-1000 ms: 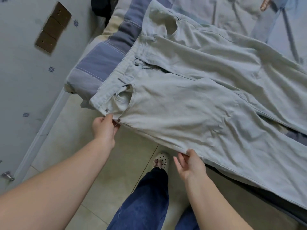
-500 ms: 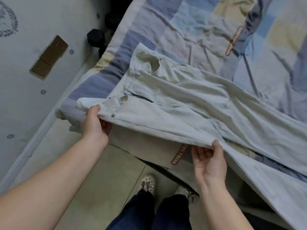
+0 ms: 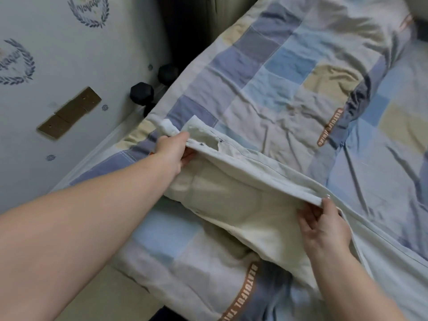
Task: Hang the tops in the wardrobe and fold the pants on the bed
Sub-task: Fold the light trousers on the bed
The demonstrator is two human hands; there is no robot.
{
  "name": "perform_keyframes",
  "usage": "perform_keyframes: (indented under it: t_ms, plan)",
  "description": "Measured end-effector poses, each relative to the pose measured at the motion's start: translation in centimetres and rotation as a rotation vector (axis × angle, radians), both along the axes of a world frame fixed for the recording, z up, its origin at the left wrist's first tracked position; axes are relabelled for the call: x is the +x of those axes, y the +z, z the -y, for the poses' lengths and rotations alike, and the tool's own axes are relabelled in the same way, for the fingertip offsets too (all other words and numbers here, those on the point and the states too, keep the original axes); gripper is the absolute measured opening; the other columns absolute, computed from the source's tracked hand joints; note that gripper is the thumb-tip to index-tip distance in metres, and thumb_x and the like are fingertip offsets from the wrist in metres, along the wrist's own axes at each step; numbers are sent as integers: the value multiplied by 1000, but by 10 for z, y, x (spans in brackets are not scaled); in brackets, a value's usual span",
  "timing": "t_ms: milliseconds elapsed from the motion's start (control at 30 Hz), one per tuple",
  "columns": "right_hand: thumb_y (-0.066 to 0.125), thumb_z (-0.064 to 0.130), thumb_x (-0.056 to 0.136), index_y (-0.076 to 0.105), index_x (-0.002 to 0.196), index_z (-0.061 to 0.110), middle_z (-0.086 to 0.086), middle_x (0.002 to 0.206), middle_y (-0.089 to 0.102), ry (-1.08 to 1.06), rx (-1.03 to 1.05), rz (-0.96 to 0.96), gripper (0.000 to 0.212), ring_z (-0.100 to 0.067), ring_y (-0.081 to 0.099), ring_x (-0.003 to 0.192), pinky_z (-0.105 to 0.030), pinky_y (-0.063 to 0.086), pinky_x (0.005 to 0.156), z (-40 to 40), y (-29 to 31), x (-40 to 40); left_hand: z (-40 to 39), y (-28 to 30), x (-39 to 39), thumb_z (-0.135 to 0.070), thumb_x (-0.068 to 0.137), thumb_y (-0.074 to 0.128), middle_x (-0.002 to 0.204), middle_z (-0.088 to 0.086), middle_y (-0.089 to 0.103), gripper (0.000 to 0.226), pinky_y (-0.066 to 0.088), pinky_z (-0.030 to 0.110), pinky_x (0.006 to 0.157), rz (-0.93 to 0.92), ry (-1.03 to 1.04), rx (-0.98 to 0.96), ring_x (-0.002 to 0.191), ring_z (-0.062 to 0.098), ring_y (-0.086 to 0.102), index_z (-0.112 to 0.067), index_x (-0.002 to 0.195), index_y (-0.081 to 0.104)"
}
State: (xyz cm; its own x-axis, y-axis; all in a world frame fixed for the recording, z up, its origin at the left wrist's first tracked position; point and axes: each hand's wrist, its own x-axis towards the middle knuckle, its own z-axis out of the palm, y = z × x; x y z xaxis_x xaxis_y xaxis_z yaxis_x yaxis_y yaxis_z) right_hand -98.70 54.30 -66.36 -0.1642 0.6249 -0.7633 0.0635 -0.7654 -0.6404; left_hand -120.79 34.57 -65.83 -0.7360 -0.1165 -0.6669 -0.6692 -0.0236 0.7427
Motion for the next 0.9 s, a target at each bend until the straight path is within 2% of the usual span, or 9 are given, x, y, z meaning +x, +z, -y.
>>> perform_keyframes:
  t_ms: [167, 267, 367, 433, 500, 567, 667, 800, 900]
  plan:
    - [54, 24, 95, 54, 86, 21, 0, 86, 64, -13, 43, 24, 10, -11, 65, 76, -34, 55, 68, -37, -40, -52, -40, -41, -56, -27, 86, 64, 114, 9, 65, 34, 56, 41, 87, -68, -128, -112, 103, 25, 64, -12, 117, 58]
    - [50, 32, 97, 58, 110, 17, 1, 114, 60, 274, -9, 16, 21, -15, 60, 102, -38, 46, 97, -46, -66, -73, -41, -65, -75, -45, 88, 61, 112, 6, 64, 43, 55, 40, 88, -90, -247, -276, 101, 24, 63, -12, 116, 57]
    - [51, 35, 96, 61, 118, 18, -3, 133, 57, 652, 128, 178, 29, -22, 58, 112, -40, 37, 108, -42, -87, -75, -20, -83, -69, -40, 89, 61, 109, 1, 60, 27, 50, 39, 92, -353, -526, -591, 101, 24, 60, -18, 104, 55]
    - [55, 39, 93, 61, 123, 20, -3, 128, 61, 924, 415, 373, 36, -21, 58, 113, -36, 41, 104, -33, -97, -68, 1, -91, -55, -34, 88, 64, 114, 2, 53, 25, 44, 38, 96, -541, -621, -717, 107, 23, 54, -19, 106, 56]
    - [57, 47, 88, 62, 123, 24, 2, 117, 61, 1166, 725, 468, 43, -16, 57, 107, -29, 42, 89, -19, -100, -57, 25, -97, -43, -38, 85, 66, 122, 4, 49, 32, 41, 41, 99, -565, -582, -856, 113, 27, 49, -20, 110, 56]
    - [58, 58, 79, 63, 118, 31, 8, 104, 53, 1374, 972, 437, 48, -12, 53, 97, -26, 40, 77, -2, -95, -49, 46, -103, -33, -45, 84, 65, 125, 8, 50, 42, 42, 45, 97, -497, -563, -972, 114, 30, 49, -20, 115, 53]
    - [63, 62, 70, 65, 115, 31, 10, 95, 49, 1599, 1174, 317, 55, -12, 51, 90, -27, 43, 73, 16, -90, -37, 56, -107, -26, -54, 84, 60, 121, 9, 55, 49, 46, 42, 87, -413, -569, -931, 104, 31, 56, -20, 118, 51]
    - [87, 23, 61, 71, 108, 19, -3, 88, 57, 1608, 1445, 340, 51, -28, 58, 75, -35, 48, 64, 13, -92, -17, 62, -106, -34, -61, 84, 54, 121, 8, 54, 58, 45, 39, 83, -458, -757, -985, 103, 30, 56, -29, 133, 47]
    - [85, 1, 54, 73, 103, 17, -4, 81, 60, 1574, 1405, 394, 52, -28, 60, 69, -30, 47, 54, 11, -90, -1, 69, -99, -65, -64, 82, 55, 117, 10, 53, 64, 44, 37, 78, -567, -885, -1072, 99, 32, 56, -32, 137, 45]
